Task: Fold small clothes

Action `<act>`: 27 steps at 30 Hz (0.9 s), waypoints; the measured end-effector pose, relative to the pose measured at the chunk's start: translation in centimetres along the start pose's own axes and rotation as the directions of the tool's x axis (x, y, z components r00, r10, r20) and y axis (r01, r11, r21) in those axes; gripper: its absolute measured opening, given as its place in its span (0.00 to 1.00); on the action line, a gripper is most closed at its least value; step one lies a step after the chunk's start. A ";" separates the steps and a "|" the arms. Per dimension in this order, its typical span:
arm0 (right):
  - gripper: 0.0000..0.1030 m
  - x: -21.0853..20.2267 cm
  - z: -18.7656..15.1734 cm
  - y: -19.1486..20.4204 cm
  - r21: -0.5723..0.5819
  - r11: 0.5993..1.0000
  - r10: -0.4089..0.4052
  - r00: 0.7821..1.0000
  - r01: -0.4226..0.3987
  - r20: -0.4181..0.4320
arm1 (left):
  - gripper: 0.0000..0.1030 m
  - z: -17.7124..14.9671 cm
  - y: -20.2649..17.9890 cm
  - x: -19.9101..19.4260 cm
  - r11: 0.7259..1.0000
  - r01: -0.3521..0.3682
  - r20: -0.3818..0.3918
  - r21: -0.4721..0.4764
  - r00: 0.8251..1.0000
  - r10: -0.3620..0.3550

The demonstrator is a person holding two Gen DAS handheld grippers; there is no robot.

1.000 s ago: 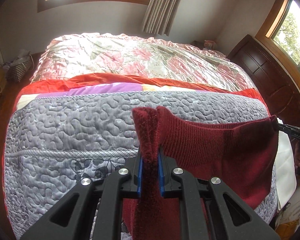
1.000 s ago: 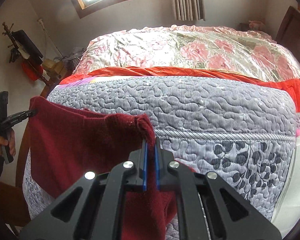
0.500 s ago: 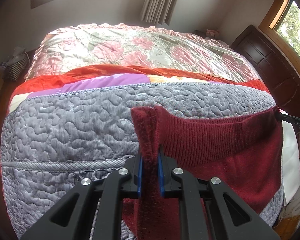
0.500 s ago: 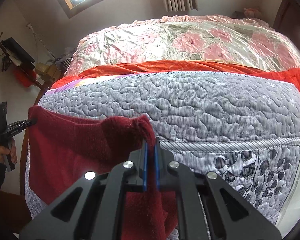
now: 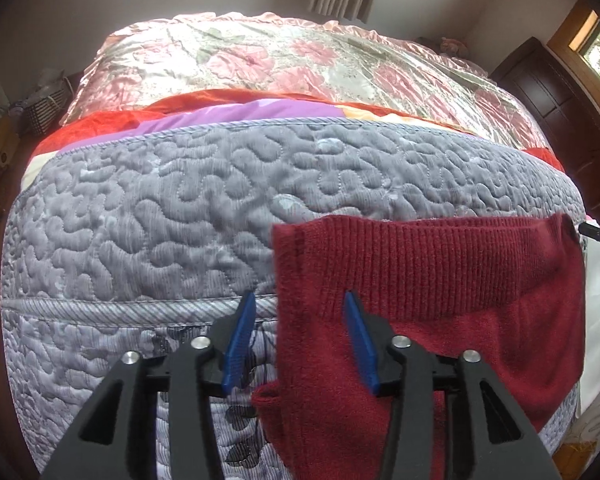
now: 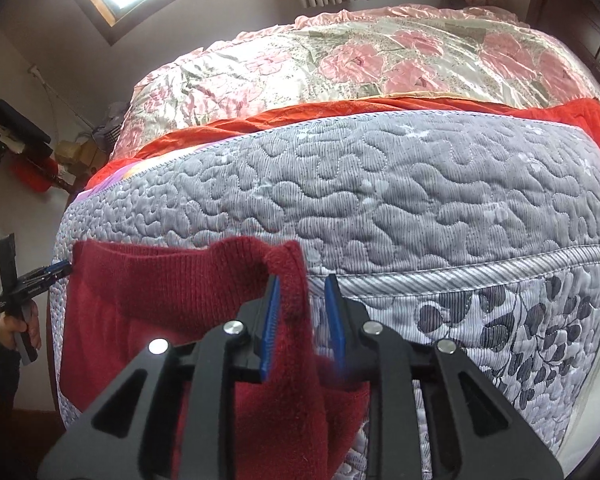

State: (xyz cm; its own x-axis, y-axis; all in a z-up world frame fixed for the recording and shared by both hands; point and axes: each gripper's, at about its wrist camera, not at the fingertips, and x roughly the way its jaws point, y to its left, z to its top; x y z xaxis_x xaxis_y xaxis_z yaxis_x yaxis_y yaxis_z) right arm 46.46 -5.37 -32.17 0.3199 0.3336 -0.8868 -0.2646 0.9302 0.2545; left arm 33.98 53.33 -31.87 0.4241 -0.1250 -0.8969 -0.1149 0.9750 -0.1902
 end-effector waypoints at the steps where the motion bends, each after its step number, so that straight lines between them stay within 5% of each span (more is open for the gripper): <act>1: 0.28 -0.4 0.0 -0.1 -0.001 1.000 0.006 1.000 -0.006 0.010 | 0.50 -0.2 0.5 -0.5 1.000 0.009 0.011 -0.026 1.000 -0.009; 5: 0.55 -0.3 -0.2 0.9 -0.052 0.998 0.030 1.000 -0.031 -0.008 | 0.54 -1.6 1.1 -2.7 0.995 0.033 0.028 -0.094 0.999 -0.030; 9: 0.58 2.5 -0.7 1.9 -0.105 0.994 0.009 0.996 -0.018 -0.086 | 0.56 -4.0 -0.5 -4.2 0.996 0.039 0.021 -0.074 0.999 -0.037; 10: 0.39 3.1 -0.9 2.1 -0.107 0.994 0.024 0.994 -0.035 -0.102 | 0.57 -4.6 -0.8 -4.3 0.997 0.040 0.019 -0.073 0.999 -0.039; 11: 0.04 3.5 -1.0 2.1 -0.111 0.993 0.035 0.993 -0.047 -0.111 | 0.58 -5.1 -1.0 -4.2 0.996 0.040 0.013 -0.075 0.999 -0.039; 16: 0.06 4.0 -0.6 -1.6 0.000 1.000 -0.028 0.996 0.028 -0.083 | 0.58 -6.7 -1.5 -2.3 0.997 -0.009 -0.061 -0.080 0.998 0.004; 21: 0.28 2.8 -1.9 -1.2 0.018 1.000 0.024 0.997 -0.023 -0.077 | 0.57 -8.1 -0.9 -1.2 0.991 -0.084 -0.131 -0.102 0.989 0.070; 23: 0.49 0.8 -2.9 -1.1 0.043 0.998 0.048 0.997 -0.046 -0.064 | 0.58 -8.5 -1.0 -2.7 0.991 -0.050 -0.094 -0.121 0.995 0.039; 27: 0.61 -0.9 -6.2 -0.2 0.034 0.998 0.054 0.992 -0.050 -0.115 | 0.60 -9.6 -2.0 -4.1 0.994 -0.019 -0.072 -0.110 0.997 0.011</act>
State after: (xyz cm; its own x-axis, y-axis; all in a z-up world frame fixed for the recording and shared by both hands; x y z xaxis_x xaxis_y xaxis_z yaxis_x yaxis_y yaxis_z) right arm 40.54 -6.82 -33.81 0.1982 0.3634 -0.9103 -0.2490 0.9169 0.3119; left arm 23.82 50.10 -31.65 0.3575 -0.1269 -0.9253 -0.2211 0.9511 -0.2159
